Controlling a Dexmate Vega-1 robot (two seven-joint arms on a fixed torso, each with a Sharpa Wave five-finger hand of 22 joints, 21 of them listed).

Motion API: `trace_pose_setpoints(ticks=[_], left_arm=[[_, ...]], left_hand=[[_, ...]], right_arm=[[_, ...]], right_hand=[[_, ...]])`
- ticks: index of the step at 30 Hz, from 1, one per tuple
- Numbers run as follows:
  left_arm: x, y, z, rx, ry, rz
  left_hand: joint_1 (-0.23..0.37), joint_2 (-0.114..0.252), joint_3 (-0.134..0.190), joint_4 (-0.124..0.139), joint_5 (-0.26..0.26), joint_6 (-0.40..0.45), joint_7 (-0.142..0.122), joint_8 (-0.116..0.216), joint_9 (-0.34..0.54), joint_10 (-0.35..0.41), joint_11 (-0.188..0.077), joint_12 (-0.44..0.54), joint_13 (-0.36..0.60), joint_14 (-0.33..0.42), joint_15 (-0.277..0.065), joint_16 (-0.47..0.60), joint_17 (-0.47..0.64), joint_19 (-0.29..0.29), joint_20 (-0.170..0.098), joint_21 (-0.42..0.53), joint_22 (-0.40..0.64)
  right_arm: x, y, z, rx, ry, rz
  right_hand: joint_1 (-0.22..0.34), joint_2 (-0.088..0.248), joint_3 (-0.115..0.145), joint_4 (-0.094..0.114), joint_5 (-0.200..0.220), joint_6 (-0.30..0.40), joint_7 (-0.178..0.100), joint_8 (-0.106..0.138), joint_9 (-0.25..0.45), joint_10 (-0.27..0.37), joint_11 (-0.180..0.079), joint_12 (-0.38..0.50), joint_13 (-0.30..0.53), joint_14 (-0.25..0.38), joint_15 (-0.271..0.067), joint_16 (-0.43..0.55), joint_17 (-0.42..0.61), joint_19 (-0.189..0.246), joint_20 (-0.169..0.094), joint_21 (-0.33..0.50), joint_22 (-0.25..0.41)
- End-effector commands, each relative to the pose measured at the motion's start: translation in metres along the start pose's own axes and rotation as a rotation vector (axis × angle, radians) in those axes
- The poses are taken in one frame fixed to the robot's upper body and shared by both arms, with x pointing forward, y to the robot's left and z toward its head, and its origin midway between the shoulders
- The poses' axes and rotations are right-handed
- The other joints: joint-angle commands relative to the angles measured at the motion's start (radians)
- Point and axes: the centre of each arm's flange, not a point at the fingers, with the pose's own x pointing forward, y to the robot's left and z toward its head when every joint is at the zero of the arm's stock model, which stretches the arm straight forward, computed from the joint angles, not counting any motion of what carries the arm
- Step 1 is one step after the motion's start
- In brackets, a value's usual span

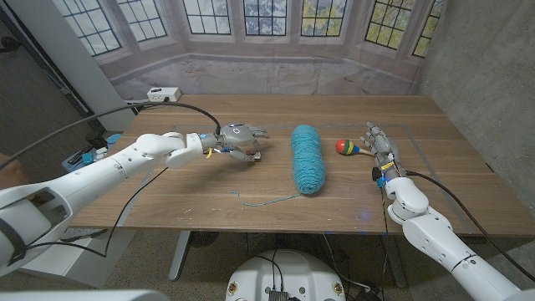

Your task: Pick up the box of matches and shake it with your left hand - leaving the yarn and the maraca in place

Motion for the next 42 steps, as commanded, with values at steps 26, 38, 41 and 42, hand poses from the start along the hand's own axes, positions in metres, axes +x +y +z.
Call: trace_pose_setpoints(ticks=[26, 38, 41, 42], left_arm=[[0.025, 0.030, -0.006, 0.033, -0.026, 0.083], [0.035, 0.034, 0.001, 0.027, -0.039, 0.110], [0.037, 0.036, 0.003, 0.023, -0.039, 0.120], [0.038, 0.036, 0.004, 0.022, -0.038, 0.124]], left_hand=[[0.017, 0.008, 0.008, -0.002, -0.004, 0.012, -0.002, -0.002, 0.005, 0.010, -0.004, 0.005, -0.001, 0.009, -0.001, 0.006, 0.001, 0.010, 0.000, 0.006, 0.003], [0.016, 0.010, 0.009, -0.001, -0.004, 0.016, -0.005, -0.002, 0.008, 0.012, -0.004, 0.005, -0.001, 0.009, -0.001, 0.006, 0.001, 0.009, 0.002, 0.006, 0.003], [0.015, 0.010, 0.009, -0.001, -0.004, 0.018, -0.004, -0.001, 0.009, 0.014, -0.006, 0.005, -0.001, 0.010, -0.002, 0.006, 0.001, 0.010, 0.001, 0.006, 0.003], [0.015, 0.010, 0.009, -0.001, -0.004, 0.018, -0.004, -0.001, 0.009, 0.014, -0.007, 0.005, -0.001, 0.010, -0.002, 0.006, 0.001, 0.009, 0.001, 0.006, 0.003]], right_arm=[[0.013, 0.007, 0.020, -0.031, -0.022, 0.044], [0.017, 0.009, 0.022, -0.035, -0.026, 0.056], [0.017, 0.009, 0.022, -0.036, -0.025, 0.058], [0.017, 0.008, 0.022, -0.035, -0.025, 0.058]], right_hand=[[-0.011, -0.001, 0.011, 0.002, -0.001, 0.004, -0.001, 0.003, 0.002, 0.010, 0.003, 0.003, 0.001, 0.007, -0.016, 0.006, 0.002, 0.010, -0.053, 0.001, 0.002], [-0.012, -0.001, 0.012, 0.002, -0.001, 0.004, 0.000, 0.003, 0.002, 0.010, 0.002, 0.003, 0.001, 0.007, -0.015, 0.006, 0.002, 0.010, -0.052, 0.001, 0.003], [-0.012, -0.001, 0.012, 0.002, -0.001, 0.004, -0.001, 0.003, 0.002, 0.010, 0.002, 0.003, 0.001, 0.007, -0.015, 0.006, 0.002, 0.010, -0.053, 0.001, 0.003], [-0.012, -0.001, 0.012, 0.002, -0.001, 0.005, -0.001, 0.003, 0.002, 0.010, 0.003, 0.003, 0.001, 0.007, -0.015, 0.006, 0.002, 0.010, -0.053, 0.001, 0.003]])
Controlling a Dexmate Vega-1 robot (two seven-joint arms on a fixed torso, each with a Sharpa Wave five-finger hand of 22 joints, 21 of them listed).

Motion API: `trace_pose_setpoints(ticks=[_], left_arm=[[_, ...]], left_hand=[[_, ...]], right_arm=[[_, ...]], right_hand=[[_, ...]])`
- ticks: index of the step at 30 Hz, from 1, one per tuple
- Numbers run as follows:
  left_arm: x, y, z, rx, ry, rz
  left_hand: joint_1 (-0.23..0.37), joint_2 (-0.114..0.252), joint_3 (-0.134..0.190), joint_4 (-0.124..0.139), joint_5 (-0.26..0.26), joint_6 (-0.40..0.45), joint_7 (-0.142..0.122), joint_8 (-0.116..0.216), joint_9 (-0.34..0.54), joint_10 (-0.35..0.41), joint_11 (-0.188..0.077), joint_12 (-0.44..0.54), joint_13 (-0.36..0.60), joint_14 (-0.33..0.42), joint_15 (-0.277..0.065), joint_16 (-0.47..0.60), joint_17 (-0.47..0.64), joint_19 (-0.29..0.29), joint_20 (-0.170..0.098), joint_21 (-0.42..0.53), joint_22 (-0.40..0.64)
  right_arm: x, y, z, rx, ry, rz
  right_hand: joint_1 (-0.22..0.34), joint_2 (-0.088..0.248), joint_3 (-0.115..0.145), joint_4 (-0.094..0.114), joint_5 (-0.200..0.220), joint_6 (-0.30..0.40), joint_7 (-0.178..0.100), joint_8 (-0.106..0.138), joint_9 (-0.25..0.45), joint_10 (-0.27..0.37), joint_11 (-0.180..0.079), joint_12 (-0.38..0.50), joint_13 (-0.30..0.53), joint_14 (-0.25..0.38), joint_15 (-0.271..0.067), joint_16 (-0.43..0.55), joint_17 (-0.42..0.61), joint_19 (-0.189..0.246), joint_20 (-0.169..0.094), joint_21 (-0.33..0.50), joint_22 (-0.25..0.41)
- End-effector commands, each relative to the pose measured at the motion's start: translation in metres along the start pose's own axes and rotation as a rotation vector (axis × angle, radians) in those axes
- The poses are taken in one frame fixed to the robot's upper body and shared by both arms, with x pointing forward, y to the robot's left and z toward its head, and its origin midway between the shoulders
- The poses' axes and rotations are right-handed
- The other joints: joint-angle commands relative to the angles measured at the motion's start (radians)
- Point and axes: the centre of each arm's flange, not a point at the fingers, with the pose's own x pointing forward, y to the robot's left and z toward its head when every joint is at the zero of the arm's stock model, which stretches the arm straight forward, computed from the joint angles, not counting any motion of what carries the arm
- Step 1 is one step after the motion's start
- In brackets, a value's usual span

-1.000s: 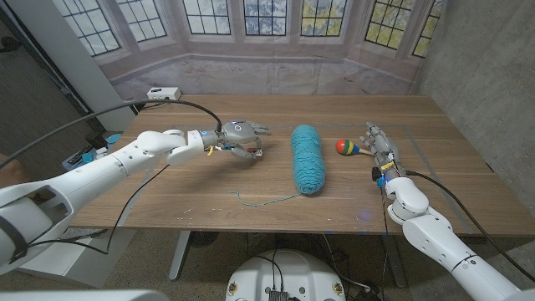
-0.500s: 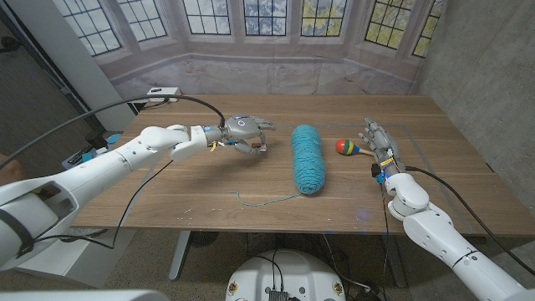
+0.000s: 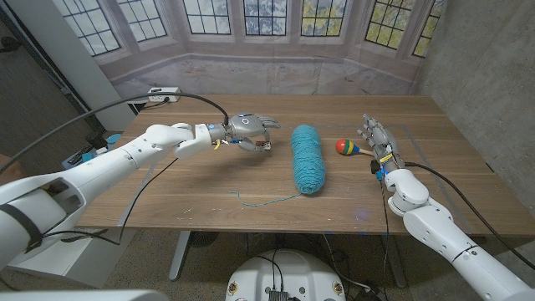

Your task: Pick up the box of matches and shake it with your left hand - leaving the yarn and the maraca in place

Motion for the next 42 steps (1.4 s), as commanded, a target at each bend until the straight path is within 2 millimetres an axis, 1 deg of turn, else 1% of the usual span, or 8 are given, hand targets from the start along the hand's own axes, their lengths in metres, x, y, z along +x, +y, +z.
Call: trace_pose_setpoints(ticks=[1, 9, 25, 32, 42], left_arm=[[0.011, 0.005, 0.007, -0.007, -0.007, 0.033], [0.013, 0.009, 0.009, -0.017, 0.012, 0.053], [0.010, 0.013, 0.009, -0.042, 0.064, 0.086], [0.007, 0.012, 0.007, -0.058, 0.102, 0.105], [0.002, 0.008, 0.011, -0.068, 0.109, 0.094]], left_hand=[[0.015, 0.010, 0.009, -0.001, 0.000, 0.007, -0.001, 0.000, 0.005, 0.009, -0.001, 0.005, -0.001, 0.011, -0.001, 0.006, 0.001, 0.010, 0.000, 0.006, 0.003], [0.014, 0.010, 0.009, 0.000, 0.000, 0.013, -0.001, 0.000, 0.006, 0.014, -0.002, 0.006, -0.001, 0.013, -0.003, 0.006, 0.001, 0.010, -0.001, 0.006, 0.003], [0.013, 0.011, 0.010, 0.000, 0.000, 0.015, -0.001, 0.000, 0.010, 0.015, -0.001, 0.004, -0.001, 0.016, -0.003, 0.006, 0.001, 0.010, -0.001, 0.005, 0.003], [0.011, 0.011, 0.010, 0.000, 0.000, 0.018, -0.002, 0.000, 0.011, 0.017, -0.002, 0.004, -0.001, 0.017, -0.003, 0.006, 0.001, 0.011, -0.001, 0.005, 0.003], [0.011, 0.011, 0.011, 0.000, 0.000, 0.017, 0.000, -0.001, 0.012, 0.018, -0.001, 0.003, -0.001, 0.017, -0.004, 0.006, 0.001, 0.011, -0.001, 0.005, 0.003]], right_arm=[[0.003, 0.000, 0.001, -0.004, -0.001, 0.009], [0.003, -0.002, 0.002, -0.005, -0.004, 0.010], [0.008, 0.000, 0.004, -0.008, -0.007, 0.019], [0.009, 0.001, 0.005, -0.010, -0.003, 0.023], [0.010, 0.001, 0.005, -0.017, 0.007, 0.030]], right_hand=[[-0.004, -0.001, 0.008, -0.003, -0.001, 0.005, -0.001, 0.003, 0.002, 0.010, 0.003, 0.003, 0.001, 0.007, -0.016, 0.006, 0.002, 0.011, -0.053, 0.001, 0.003], [-0.004, -0.001, 0.008, -0.003, -0.001, 0.005, -0.001, 0.003, 0.002, 0.010, 0.002, 0.003, 0.001, 0.006, -0.015, 0.006, 0.002, 0.011, -0.051, 0.001, 0.002], [-0.004, -0.001, 0.010, -0.003, -0.001, 0.005, -0.001, 0.003, 0.002, 0.010, 0.003, 0.003, 0.001, 0.007, -0.017, 0.006, 0.002, 0.012, -0.051, 0.001, 0.002], [-0.004, -0.001, 0.010, -0.004, -0.001, 0.005, -0.002, 0.003, 0.002, 0.010, 0.003, 0.003, 0.001, 0.006, -0.015, 0.005, 0.002, 0.012, -0.051, 0.001, 0.002], [-0.004, -0.001, 0.011, -0.004, -0.001, 0.004, -0.001, 0.002, 0.002, 0.010, 0.002, 0.003, 0.001, 0.006, -0.016, 0.005, 0.001, 0.012, -0.051, 0.001, 0.002]])
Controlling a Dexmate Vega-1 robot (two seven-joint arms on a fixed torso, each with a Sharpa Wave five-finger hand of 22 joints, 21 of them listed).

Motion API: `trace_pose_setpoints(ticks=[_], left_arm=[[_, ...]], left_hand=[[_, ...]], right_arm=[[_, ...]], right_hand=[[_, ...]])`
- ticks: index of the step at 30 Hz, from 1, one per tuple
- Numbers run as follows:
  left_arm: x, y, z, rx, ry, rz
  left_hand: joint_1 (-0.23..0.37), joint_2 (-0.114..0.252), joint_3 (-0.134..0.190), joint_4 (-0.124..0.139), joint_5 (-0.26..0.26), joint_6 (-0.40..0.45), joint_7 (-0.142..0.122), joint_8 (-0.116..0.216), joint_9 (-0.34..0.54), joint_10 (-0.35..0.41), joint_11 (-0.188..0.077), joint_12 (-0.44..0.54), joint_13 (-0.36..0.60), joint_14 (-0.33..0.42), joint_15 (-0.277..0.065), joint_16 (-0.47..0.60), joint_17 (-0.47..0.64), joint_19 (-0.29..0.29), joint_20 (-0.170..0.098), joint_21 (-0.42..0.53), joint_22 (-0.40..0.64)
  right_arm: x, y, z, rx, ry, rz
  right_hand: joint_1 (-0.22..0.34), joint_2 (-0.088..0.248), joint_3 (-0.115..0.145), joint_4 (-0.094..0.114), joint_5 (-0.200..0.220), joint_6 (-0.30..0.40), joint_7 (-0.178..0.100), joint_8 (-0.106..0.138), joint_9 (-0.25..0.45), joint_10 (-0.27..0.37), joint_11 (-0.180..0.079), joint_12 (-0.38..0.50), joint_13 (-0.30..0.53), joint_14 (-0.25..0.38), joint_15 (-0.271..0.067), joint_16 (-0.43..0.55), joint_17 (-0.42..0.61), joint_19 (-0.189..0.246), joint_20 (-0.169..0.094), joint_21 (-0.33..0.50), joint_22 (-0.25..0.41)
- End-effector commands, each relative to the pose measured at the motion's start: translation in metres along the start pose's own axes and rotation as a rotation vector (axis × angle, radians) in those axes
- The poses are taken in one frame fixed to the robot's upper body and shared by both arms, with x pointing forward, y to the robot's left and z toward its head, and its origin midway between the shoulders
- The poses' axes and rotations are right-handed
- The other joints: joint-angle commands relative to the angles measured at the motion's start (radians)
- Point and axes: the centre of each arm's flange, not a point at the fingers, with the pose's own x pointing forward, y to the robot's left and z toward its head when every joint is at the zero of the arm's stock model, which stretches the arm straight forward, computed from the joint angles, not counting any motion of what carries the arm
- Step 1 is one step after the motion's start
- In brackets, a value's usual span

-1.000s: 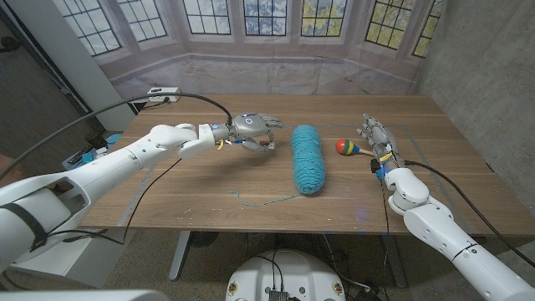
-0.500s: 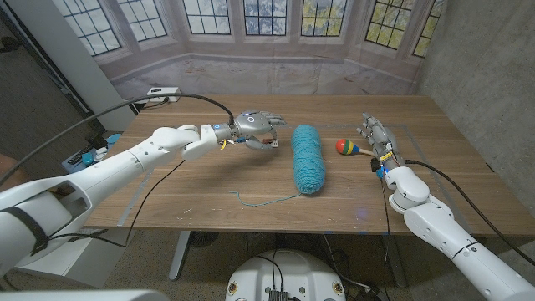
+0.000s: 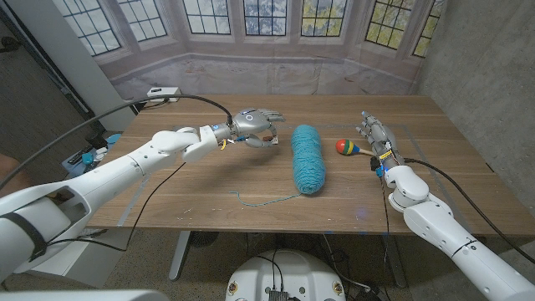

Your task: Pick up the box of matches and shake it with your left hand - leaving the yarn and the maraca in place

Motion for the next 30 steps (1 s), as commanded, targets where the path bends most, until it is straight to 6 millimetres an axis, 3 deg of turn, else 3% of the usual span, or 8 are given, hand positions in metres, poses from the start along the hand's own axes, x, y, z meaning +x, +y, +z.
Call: trace_pose_setpoints(ticks=[1, 12, 30], left_arm=[[-0.008, -0.003, 0.003, -0.015, 0.024, -0.003], [-0.013, -0.007, -0.001, -0.017, 0.041, -0.019], [-0.004, -0.013, 0.019, -0.069, 0.011, -0.010]], left_hand=[[0.012, 0.011, 0.011, -0.001, 0.000, 0.009, 0.001, -0.001, 0.003, 0.006, -0.001, 0.003, -0.001, 0.010, 0.003, 0.006, 0.001, 0.010, -0.001, 0.005, 0.003], [0.011, 0.011, 0.012, -0.001, 0.000, 0.012, 0.001, -0.001, 0.004, 0.006, 0.001, 0.003, -0.001, 0.011, 0.004, 0.005, 0.001, 0.010, -0.001, 0.005, 0.003], [0.008, 0.012, 0.012, 0.000, 0.000, 0.011, 0.002, -0.003, 0.005, 0.006, 0.003, 0.001, -0.001, 0.010, 0.004, 0.005, 0.001, 0.010, 0.000, 0.004, 0.003]], right_arm=[[0.001, 0.001, 0.000, -0.006, 0.016, 0.010], [0.002, 0.002, -0.001, -0.007, 0.021, 0.014], [-0.001, 0.004, -0.005, 0.001, 0.026, 0.009]], right_hand=[[-0.005, -0.001, 0.005, 0.002, -0.001, 0.004, -0.001, 0.002, 0.002, 0.010, 0.001, 0.003, 0.001, 0.006, -0.016, 0.005, 0.002, 0.012, -0.051, 0.001, 0.002], [-0.005, -0.001, 0.006, 0.002, -0.001, 0.005, 0.000, 0.003, 0.002, 0.010, 0.002, 0.003, 0.001, 0.008, -0.015, 0.006, 0.002, 0.012, -0.049, 0.001, 0.002], [-0.006, -0.001, 0.007, 0.002, -0.001, 0.005, -0.001, 0.003, 0.002, 0.011, 0.003, 0.003, 0.001, 0.008, -0.016, 0.006, 0.002, 0.013, -0.049, 0.001, 0.002]])
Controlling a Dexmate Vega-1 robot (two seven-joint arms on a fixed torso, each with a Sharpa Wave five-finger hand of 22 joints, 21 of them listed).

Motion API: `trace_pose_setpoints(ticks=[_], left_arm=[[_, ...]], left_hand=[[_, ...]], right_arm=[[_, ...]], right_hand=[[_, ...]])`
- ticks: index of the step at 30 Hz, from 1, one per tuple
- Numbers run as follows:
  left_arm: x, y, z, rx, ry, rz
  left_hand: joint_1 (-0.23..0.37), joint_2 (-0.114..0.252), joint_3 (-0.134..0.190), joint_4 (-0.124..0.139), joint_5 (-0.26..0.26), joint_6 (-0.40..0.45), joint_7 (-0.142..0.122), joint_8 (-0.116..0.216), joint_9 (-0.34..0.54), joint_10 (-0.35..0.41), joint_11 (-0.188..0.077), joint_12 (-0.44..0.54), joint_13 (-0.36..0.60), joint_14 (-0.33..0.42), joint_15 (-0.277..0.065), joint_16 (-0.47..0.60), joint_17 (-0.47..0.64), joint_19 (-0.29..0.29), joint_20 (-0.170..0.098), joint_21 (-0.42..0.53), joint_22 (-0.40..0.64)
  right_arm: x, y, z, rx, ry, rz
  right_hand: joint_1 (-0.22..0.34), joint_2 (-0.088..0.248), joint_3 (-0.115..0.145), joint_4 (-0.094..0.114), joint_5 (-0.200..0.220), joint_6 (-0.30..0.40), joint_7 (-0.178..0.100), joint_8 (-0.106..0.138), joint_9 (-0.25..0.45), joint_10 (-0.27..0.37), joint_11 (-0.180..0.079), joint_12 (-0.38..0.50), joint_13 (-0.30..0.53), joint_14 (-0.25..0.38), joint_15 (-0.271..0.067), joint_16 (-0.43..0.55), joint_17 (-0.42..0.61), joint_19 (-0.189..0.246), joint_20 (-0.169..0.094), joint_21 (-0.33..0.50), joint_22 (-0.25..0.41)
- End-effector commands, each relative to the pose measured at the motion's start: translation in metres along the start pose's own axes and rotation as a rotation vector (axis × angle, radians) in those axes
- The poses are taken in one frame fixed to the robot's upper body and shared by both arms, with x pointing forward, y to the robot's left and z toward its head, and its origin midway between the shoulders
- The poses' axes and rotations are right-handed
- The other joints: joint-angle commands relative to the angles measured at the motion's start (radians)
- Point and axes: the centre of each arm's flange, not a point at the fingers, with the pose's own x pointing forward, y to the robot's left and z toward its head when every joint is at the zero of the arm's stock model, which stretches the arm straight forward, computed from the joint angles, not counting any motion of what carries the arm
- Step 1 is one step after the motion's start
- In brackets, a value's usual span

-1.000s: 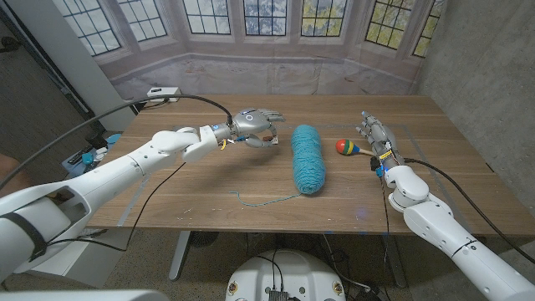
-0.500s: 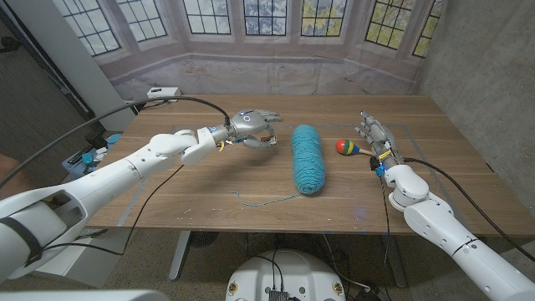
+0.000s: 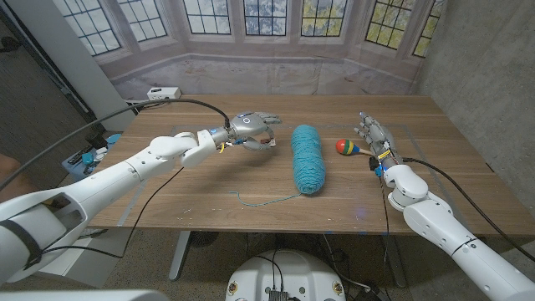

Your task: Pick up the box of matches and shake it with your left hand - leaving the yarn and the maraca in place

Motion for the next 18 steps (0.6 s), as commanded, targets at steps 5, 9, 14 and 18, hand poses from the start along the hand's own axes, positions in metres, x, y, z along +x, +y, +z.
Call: trace_pose_setpoints(ticks=[5, 9, 14, 18], left_arm=[[0.009, -0.004, 0.019, -0.053, -0.037, 0.008], [0.013, -0.001, 0.025, -0.074, -0.054, 0.021], [0.016, 0.002, 0.033, -0.084, -0.080, 0.031], [0.018, 0.004, 0.038, -0.090, -0.101, 0.035]], left_hand=[[0.007, 0.012, 0.005, 0.002, 0.000, 0.012, 0.002, -0.004, 0.006, 0.007, 0.002, 0.001, 0.004, 0.005, -0.001, 0.005, 0.001, 0.010, -0.001, 0.004, 0.003], [0.007, 0.012, 0.005, 0.002, 0.000, 0.010, 0.002, -0.005, 0.006, 0.007, 0.001, 0.000, 0.004, 0.005, -0.001, 0.004, 0.001, 0.008, 0.000, 0.003, 0.003], [0.005, 0.012, 0.005, 0.003, 0.000, 0.011, 0.003, -0.005, 0.007, 0.007, 0.002, 0.000, 0.004, 0.005, -0.001, 0.004, 0.001, 0.008, 0.000, 0.003, 0.004], [0.005, 0.012, 0.005, 0.003, 0.000, 0.012, 0.002, -0.006, 0.007, 0.008, 0.001, 0.000, 0.004, 0.004, -0.001, 0.004, 0.001, 0.008, 0.001, 0.003, 0.004]], right_arm=[[-0.004, 0.001, -0.004, 0.009, 0.006, -0.008], [-0.005, 0.000, -0.005, 0.007, 0.005, -0.009], [-0.005, 0.000, -0.004, 0.007, 0.001, -0.008], [-0.004, 0.001, -0.003, 0.006, -0.004, -0.006]], right_hand=[[-0.006, -0.001, 0.007, 0.002, -0.001, 0.006, -0.001, 0.003, 0.002, 0.012, 0.003, 0.004, 0.001, 0.008, -0.016, 0.006, 0.002, 0.013, -0.049, 0.001, 0.002], [-0.007, -0.001, 0.007, 0.002, -0.001, 0.007, 0.000, 0.003, 0.002, 0.012, 0.002, 0.004, 0.001, 0.008, -0.015, 0.006, 0.002, 0.014, -0.049, 0.001, 0.002], [-0.007, -0.001, 0.007, 0.002, -0.001, 0.006, 0.000, 0.003, 0.002, 0.013, 0.002, 0.004, 0.001, 0.008, -0.015, 0.006, 0.002, 0.013, -0.049, 0.001, 0.002], [-0.007, -0.002, 0.007, 0.002, -0.001, 0.007, 0.000, 0.003, 0.002, 0.013, 0.002, 0.004, 0.001, 0.008, -0.014, 0.006, 0.002, 0.013, -0.050, 0.001, 0.002]])
